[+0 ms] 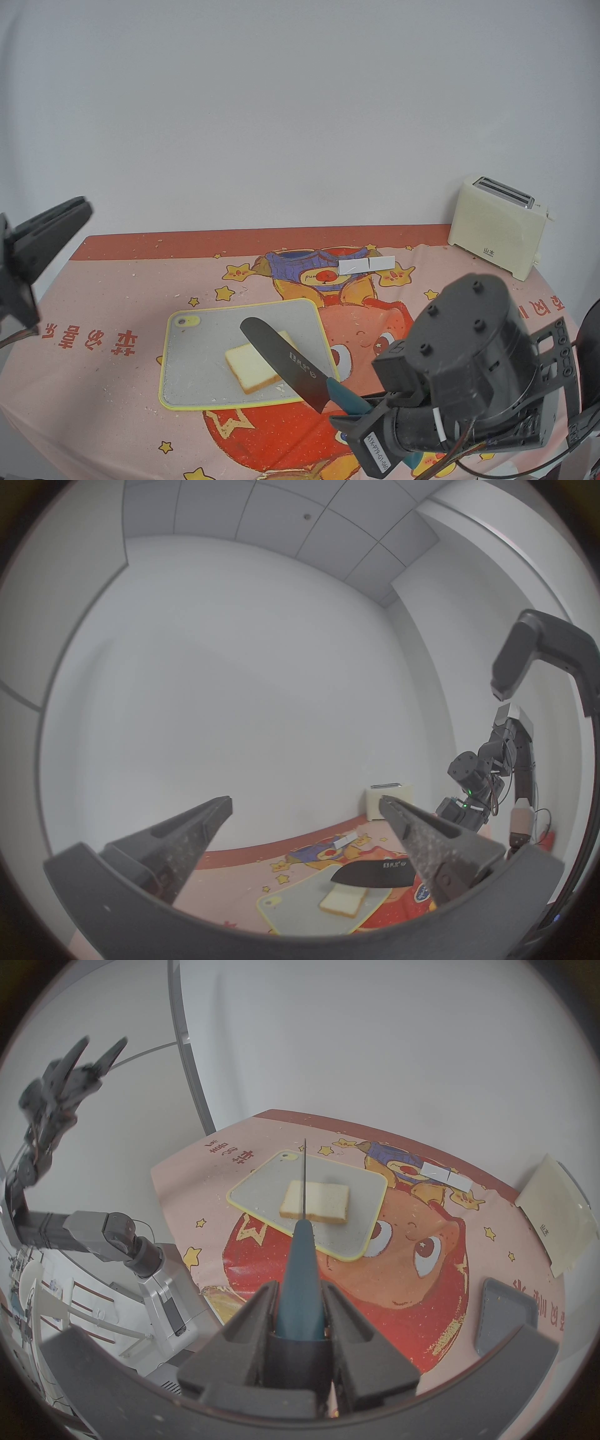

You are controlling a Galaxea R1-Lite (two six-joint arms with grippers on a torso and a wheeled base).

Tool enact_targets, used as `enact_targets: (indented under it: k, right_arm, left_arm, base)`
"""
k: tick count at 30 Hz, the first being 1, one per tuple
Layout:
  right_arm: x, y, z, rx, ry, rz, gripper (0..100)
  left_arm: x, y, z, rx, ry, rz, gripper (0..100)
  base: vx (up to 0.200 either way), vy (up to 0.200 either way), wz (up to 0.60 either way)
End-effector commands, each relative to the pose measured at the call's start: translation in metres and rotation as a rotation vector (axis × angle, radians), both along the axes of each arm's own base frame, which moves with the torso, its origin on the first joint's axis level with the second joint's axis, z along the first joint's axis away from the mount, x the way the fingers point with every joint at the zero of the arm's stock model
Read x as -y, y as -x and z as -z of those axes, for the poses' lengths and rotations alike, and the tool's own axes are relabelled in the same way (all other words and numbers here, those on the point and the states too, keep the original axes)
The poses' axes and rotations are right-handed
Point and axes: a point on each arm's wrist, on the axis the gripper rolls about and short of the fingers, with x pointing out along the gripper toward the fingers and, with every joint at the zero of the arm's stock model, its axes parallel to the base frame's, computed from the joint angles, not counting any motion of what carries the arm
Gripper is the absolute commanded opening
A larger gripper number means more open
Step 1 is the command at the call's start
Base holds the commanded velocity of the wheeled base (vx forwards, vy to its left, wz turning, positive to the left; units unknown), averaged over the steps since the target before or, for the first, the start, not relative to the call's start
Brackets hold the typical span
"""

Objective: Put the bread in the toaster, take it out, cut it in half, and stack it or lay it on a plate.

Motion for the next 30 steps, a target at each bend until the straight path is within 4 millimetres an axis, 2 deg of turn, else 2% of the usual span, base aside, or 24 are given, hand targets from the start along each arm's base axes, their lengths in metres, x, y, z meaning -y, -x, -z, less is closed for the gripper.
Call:
enact_targets:
  k: [1, 9, 14, 23, 30]
  right_arm:
    - [-0.009, -0.005, 0.011, -0.017, 0.030, 0.010, 0]
    - [-0.026, -0.009, 0.015, 0.008, 0.046, 0.021, 0]
    - [-0.039, -0.019, 0.014, 0.041, 0.045, 0.057, 0]
    - [-0.039, -0.028, 0.024, 0.030, 0.076, 0.081, 0]
    - [-0.043, -0.031, 0.028, 0.027, 0.089, 0.082, 0]
  left_arm:
    - [0.047, -0.068, 0.033, -0.170, -0.074, 0.125, 0]
    - [0.055, -0.072, 0.040, -0.199, -0.072, 0.151, 0]
    - [0.060, -0.074, 0.059, -0.259, -0.105, 0.164, 0]
    - [0.065, -0.087, 0.064, -0.232, -0.088, 0.158, 0]
    - [0.079, -0.103, 0.085, -0.291, -0.117, 0.178, 0]
  base:
    - [0.000, 0.000, 0.00]
    - [0.000, 0.000, 0.00]
    - [0.000, 0.000, 0.00]
    - [0.000, 0.000, 0.00]
    - [0.000, 0.000, 0.00]
